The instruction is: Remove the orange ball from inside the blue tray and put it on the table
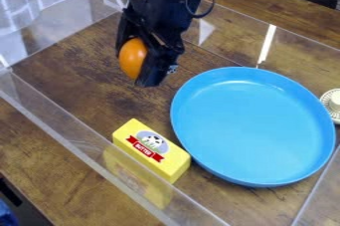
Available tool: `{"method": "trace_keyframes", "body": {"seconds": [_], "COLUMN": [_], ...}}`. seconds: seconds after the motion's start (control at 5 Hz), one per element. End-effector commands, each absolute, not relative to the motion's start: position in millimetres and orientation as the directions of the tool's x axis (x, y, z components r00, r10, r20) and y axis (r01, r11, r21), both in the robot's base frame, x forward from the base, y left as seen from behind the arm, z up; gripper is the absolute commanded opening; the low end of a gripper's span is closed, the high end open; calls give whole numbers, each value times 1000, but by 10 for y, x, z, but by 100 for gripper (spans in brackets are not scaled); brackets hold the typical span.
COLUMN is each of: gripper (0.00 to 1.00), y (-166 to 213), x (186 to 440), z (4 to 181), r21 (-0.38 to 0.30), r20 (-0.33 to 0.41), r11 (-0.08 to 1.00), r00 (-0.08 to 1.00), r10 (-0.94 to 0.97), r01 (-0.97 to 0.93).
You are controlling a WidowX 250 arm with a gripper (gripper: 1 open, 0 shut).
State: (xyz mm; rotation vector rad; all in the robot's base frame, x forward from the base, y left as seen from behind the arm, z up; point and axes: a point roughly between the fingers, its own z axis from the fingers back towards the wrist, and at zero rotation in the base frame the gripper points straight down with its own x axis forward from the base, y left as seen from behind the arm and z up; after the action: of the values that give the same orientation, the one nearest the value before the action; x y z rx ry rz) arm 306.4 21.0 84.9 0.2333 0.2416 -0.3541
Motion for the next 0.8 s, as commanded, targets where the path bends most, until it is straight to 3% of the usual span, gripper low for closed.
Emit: {"method": "trace_keyframes", "body": {"seconds": [0.0, 0.4, 0.6], "gripper": [0, 0, 100], "y": [185, 160, 159], "x": [3087, 3111, 3135], "z": [958, 769, 709], "r21": [202, 178, 171], "r20": [-219, -192, -177], "r11": [908, 915, 916], "r00": [920, 925, 926], "r10": [-324, -328, -333], "r01": [368, 362, 362]}}
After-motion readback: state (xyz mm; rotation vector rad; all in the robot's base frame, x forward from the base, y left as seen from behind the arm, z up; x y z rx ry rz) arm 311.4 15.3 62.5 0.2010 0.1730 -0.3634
